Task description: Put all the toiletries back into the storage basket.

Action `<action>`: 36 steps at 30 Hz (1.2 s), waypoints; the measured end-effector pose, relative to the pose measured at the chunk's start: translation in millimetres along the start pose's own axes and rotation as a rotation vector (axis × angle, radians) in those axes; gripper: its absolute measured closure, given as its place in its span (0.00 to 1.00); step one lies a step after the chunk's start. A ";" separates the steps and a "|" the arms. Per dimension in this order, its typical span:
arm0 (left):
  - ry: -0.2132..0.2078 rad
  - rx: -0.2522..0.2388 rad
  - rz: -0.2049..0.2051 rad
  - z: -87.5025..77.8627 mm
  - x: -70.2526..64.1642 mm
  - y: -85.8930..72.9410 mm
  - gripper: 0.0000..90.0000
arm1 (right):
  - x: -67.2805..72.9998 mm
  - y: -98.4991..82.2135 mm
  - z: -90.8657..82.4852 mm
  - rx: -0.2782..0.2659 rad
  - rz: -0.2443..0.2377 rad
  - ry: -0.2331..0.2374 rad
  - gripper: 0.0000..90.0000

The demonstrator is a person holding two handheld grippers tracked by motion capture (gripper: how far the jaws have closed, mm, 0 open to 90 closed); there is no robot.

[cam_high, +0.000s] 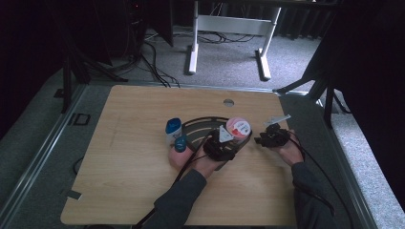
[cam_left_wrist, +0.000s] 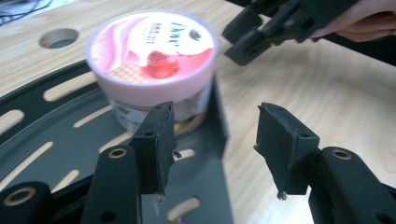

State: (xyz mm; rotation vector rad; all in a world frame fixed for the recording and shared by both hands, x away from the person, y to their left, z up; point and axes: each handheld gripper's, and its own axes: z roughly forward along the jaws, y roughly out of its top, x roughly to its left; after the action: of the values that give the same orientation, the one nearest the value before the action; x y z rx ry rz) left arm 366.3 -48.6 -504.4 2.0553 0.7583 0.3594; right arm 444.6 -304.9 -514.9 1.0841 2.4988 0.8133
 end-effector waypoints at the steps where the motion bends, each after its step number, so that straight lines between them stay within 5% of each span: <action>1: -0.008 0.001 0.003 -1.5 -0.7 0.2 0.53 | 1.7 -1.5 -1.2 -0.002 -0.001 0.000 0.66; 13: -0.085 0.010 0.028 -22.6 -6.1 0.3 0.56 | 20.2 -19.3 -7.9 -0.002 -0.007 0.025 0.66; 19: -0.091 0.014 0.029 -35.6 -0.7 2.8 0.61 | 32.3 -32.2 -10.5 0.000 -0.033 0.044 0.65; 36: -0.065 0.001 0.064 -75.7 19.8 14.6 0.69 | 61.8 -57.4 -16.3 -0.096 0.003 0.089 0.60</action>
State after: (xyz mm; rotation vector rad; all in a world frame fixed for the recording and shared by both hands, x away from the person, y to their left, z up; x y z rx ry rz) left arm 348.3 7.0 -450.3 2.0856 0.6552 0.3265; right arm 362.5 -297.3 -539.4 1.0419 2.5019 0.9924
